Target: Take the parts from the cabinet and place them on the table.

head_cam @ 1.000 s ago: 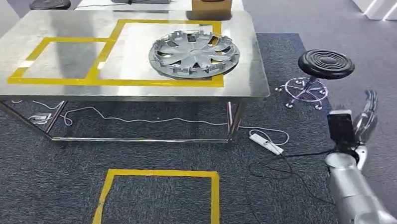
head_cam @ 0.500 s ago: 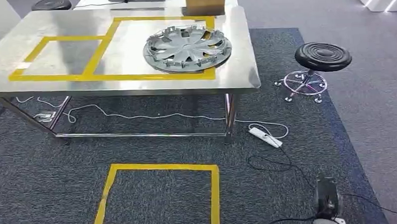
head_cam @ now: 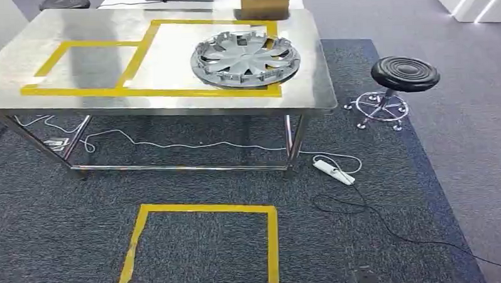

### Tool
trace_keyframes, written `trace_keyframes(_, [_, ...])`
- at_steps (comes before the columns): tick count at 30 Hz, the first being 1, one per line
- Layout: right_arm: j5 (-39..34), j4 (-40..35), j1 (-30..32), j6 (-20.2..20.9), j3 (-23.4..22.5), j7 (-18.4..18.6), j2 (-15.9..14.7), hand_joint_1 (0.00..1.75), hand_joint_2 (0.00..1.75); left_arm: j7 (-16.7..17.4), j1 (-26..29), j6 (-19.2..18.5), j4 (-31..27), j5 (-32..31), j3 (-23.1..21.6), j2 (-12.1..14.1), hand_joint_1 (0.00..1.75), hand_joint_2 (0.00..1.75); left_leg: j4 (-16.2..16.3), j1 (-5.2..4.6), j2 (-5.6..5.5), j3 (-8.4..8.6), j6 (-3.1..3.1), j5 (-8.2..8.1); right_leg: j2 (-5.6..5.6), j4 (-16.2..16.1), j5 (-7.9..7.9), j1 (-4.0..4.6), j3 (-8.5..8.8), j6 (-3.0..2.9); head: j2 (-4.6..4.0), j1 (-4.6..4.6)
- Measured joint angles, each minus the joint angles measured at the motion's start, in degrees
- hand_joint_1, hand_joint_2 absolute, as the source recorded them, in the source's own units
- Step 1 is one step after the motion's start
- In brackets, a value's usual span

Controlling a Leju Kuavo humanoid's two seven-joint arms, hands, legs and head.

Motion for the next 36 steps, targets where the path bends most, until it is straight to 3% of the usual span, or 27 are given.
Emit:
trace_keyframes(2, [0.8, 0.3, 0.2, 0.0, 0.3, 0.8, 0.5, 0.0, 0.0, 0.0, 0.0, 0.0, 0.0, -0.2, 0.0, 0.0, 0.0, 0.0, 0.1, -0.21, 0.03, -0.22, 0.19, 0.09, 0.02, -0.2, 0.17, -0.29, -0.08, 1.12, 0.0, -0.02])
trace_keyframes(4, [1.4, 0.4, 0.2, -0.2, 0.9, 1.5, 0.7, 0.0, 0.0, 0.0, -0.1, 0.0, 0.0, -0.4, 0.0, 0.1, 0.0, 0.0, 0.0, -0.34, 0.03, -0.31, 0.54, 0.32, 0.03, -0.4, 0.45, -0.43, -0.07, 1.63, 0.0, -0.07])
trace_keyframes(5, [1.7, 0.4, 0.2, -0.2, 1.1, 1.8, 0.8, 0.0, 0.0, 0.0, -0.1, 0.0, 0.0, -0.4, 0.0, 0.0, 0.0, 0.0, -0.6, 0.12, 0.05, -0.12, 0.99, 0.92, -0.02, -0.2, 0.25, -0.42, -0.27, 1.87, 0.0, -0.07])
trace_keyframes(6, [1.9, 0.5, 0.2, -0.1, 1.3, 2.0, 0.8, 0.0, 0.0, 0.0, -0.2, 0.0, 0.0, -0.4, 0.0, 0.0, 0.0, 0.0, -0.7, 0.3, 0.02, -0.21, 1.07, 1.21, 0.02, 0.9, -1.17, -0.43, -0.93, 1.9, 0.0, 0.04])
trace_keyframes(7, [1.9, 0.5, 0.2, -0.1, 1.4, 2.3, 0.8, 0.0, 0.0, 0.0, -0.2, 0.0, 0.0, -0.5, 0.0, 0.1, 0.0, 0.0, -0.7, 0.41, -0.04, -0.45, 1.28, 1.39, 0.04, 4.4, -4.13, -0.39, -2.1, 1.88, 0.0, 0.26])
trace_keyframes(9, [2.0, 0.6, 0.2, -0.2, 1.4, 2.7, 0.8, 0.0, 0.0, 0.0, -0.1, 0.0, 0.0, -0.5, 0.0, 0.1, 0.0, 0.0, -0.7, 0.41, -0.24, -0.92, 1.13, 1.71, 0.02, 14.1, -9.45, -0.44, -5.58, 1.92, 0.0, 0.28])
trace_keyframes(10, [2.0, 0.7, 0.3, -0.2, 1.4, 2.9, 0.8, 0.0, 0.0, 0.0, -0.1, 0.0, 0.0, -0.5, 0.0, 0.1, 0.0, 0.0, -0.7, 0.44, -0.41, -1.2, 0.96, 1.92, 0.02, 17.9, -11.08, -0.44, -6.78, 1.98, 0.0, 0.37])
trace_keyframes(11, [2.0, 0.8, 0.3, -0.2, 1.4, 3.1, 0.9, 0.0, 0.0, 0.0, -0.1, -0.1, 0.0, -0.6, 0.0, 0.1, 0.0, 0.0, -0.7, 0.55, -0.7, -1.43, 0.7, 2.12, 0.02, 18.9, -11.31, -0.47, -6.71, 1.98, 0.0, 0.31])
trace_keyframes(12, [2.2, 0.8, 0.3, -0.2, 1.4, 3.3, 0.9, 0.0, 0.0, 0.0, 0.0, -0.1, 0.0, -0.6, 0.0, 0.1, 0.0, 0.0, -0.7, 0.73, -1.25, -1.62, 0.35, 2.34, 0.03, 17.0, -10.31, -0.48, -4.92, 1.97, 0.0, 0.31])
trace_keyframes(14, [2.3, 0.8, 0.3, -0.2, 1.6, 3.6, 1.0, 0.0, 0.0, 0.0, -0.1, -0.1, 0.0, -0.6, 0.0, 0.1, 0.0, 0.0, -0.6, 1.3, -2.37, -1.87, -0.43, 2.63, 1.03, 7.1, -6.81, -0.83, 1.71, 2.15, 0.0, 0.31])
trace_keyframes(15, [2.3, 0.8, 0.3, -0.2, 1.7, 3.7, 1.1, 0.0, 0.0, 0.0, -0.2, -0.1, 0.0, -0.6, 0.0, 0.1, 0.0, 0.0, -0.3, 1.39, -2.95, -1.96, -0.99, 2.69, 3.61, 2.3, -6.44, -1.36, 4.8, 2.45, 0.0, 0.39])
trace_keyframes(16, [2.4, 0.9, 0.3, -0.2, 1.9, 3.7, 1.5, 0.0, 0.0, 0.0, -0.3, -0.1, 0.0, -0.6, 0.0, 0.3, 0.0, 0.0, -0.3, 1.25, -3.35, -2.22, -1.63, 2.72, 5.24, 1.7, -7.35, -0.94, 5.13, 2.32, 0.0, 0.61])
trace_keyframes(17, [2.4, 0.9, 0.3, -0.3, 1.9, 3.8, 1.5, 0.0, 0.0, 0.0, -0.3, -0.1, 0.0, -0.6, 0.0, 0.3, 0.0, 0.0, -0.3, 1.21, -3.68, -2.34, -2.08, 2.99, 4.12, 1.8, -6.96, -1.01, 5.2, 1.44, 0.0, 0.33])
trace_keyframes(20, [2.4, 0.9, 0.4, -0.4, 1.9, 4.2, 1.6, 0.0, 0.0, 0.1, -0.1, -0.1, 0.0, -0.7, 0.0, 0.3, 0.0, 0.0, -0.8, 1.77, -4.96, -2.78, -3.29, 3.71, 2.65, 2.2, -6.6, -0.61, 4.8, -0.07, 0.0, 0.35])
trace_keyframes(21, [2.4, 0.9, 0.3, -0.5, 1.9, 4.4, 1.6, 0.0, 0.0, 0.3, -0.1, -0.1, 0.0, -0.7, 0.0, 0.3, 0.0, 0.0, -0.1, 1.72, -2.87, -2.99, -3.31, 2.98, 1.91, 2.0, -6.38, -0.67, 4.76, -0.7, 0.0, 0.26])
trace_keyframes(22, [2.5, 0.9, 0.3, -0.7, 2.0, 4.4, 1.7, 0.0, 0.0, 0.5, -0.1, -0.1, 0.0, -0.7, 0.0, 0.3, 0.0, 0.0, 2.7, 1.48, -1.04, -4.25, -3.36, 0.68, 1.27, 2.0, -6.31, -0.54, 4.61, -1.21, 0.0, -0.15])
trace_keyframes(23, [2.6, 0.9, 0.4, -0.8, 2.0, 4.5, 1.7, 0.0, 0.0, 0.5, -0.3, -0.1, 0.0, -0.7, 0.0, 0.3, 0.0, 0.0, 6.9, 1.4, -0.41, -6.2, -3.44, -1.88, 0.51, 2.0, -6.21, -0.38, 4.4, -1.46, 0.0, -0.37])
trace_keyframes(25, [2.7, 1.0, 0.5, -0.9, 2.0, 4.5, 1.7, 0.0, 0.0, 0.5, -0.3, -0.1, 0.0, -0.8, -0.1, 0.2, 0.0, 0.0, 15.8, 1.4, -0.05, -10.11, -3.5, -5.91, -1.18, 2.0, -6.03, 0.01, 3.89, -1.75, 0.0, -0.37])
trace_keyframes(26, [2.7, 1.0, 0.4, -1.0, 2.1, 4.6, 1.7, 0.0, 0.0, 0.5, -0.2, -0.1, 0.0, -0.8, -0.1, 0.2, 0.0, 0.0, 17.6, 1.39, 0.0, -10.75, -3.48, -6.19, -1.93, 2.0, -5.95, 0.18, 3.69, -1.84, 0.0, -0.39])
trace_keyframes(27, [2.7, 1.0, 0.4, -1.0, 2.1, 4.6, 1.7, 0.0, 0.0, 0.5, -0.1, -0.1, 0.0, -0.8, 0.0, 0.2, 0.0, 0.0, 16.6, 1.35, 0.08, -9.93, -3.37, -5.15, -2.68, 2.0, -5.89, 0.28, 3.55, -1.86, 0.0, -0.39])
trace_keyframes(29, [2.7, 1.0, 0.4, -1.0, 2.2, 4.7, 1.8, 0.0, 0.0, 0.5, 0.0, -0.1, 0.0, -0.8, 0.0, 0.3, 0.0, 0.0, 8.7, 1.11, 1.06, -5.16, -2.89, -1.07, -4.05, 2.0, -5.82, 0.35, 3.58, -1.75, 0.0, -0.37])
trace_keyframes(30, [2.7, 1.0, 0.4, -1.1, 2.2, 4.7, 1.8, 0.0, 0.0, 0.5, -0.2, -0.1, 0.0, -0.8, 0.0, 0.3, 0.0, 0.0, 4.1, 0.85, 3.06, -2.25, -2.6, 0.55, -4.64, 2.0, -5.8, 0.39, 3.73, -1.62, 0.0, -0.42])
trace_keyframes(31, [2.7, 1.0, 0.4, -1.1, 2.2, 4.7, 1.9, 0.0, 0.0, 0.5, -0.4, -0.1, 0.0, -0.8, -0.1, 0.3, 0.0, 0.0, 0.6, 0.44, 6.14, -0.32, -2.46, 0.88, -5.23, 2.3, -5.95, 0.97, 3.67, -1.14, 0.0, -0.57])
trace_keyframes(35, [2.9, 1.0, 0.1, -1.1, 2.3, 4.8, 2.0, 0.0, 0.0, 0.5, -0.1, -0.1, 0.0, -0.7, -0.1, 0.3, 0.0, 0.0, 0.1, 0.26, 3.41, -1.22, -1.1, 1.22, -7.86, 2.2, -5.65, 0.98, 3.86, -0.06, 0.0, -0.48])
trace_keyframes(36, [3.1, 1.0, 0.1, -1.1, 2.3, 4.9, 2.0, 0.0, 0.0, 0.5, 0.1, -0.1, 0.0, -0.7, -0.1, 0.3, 0.0, 0.0, -0.1, 0.62, 2.91, -1.16, -0.6, 1.56, -5.95, 2.5, -6.2, 0.59, 3.4, 0.55, 0.0, -0.44])
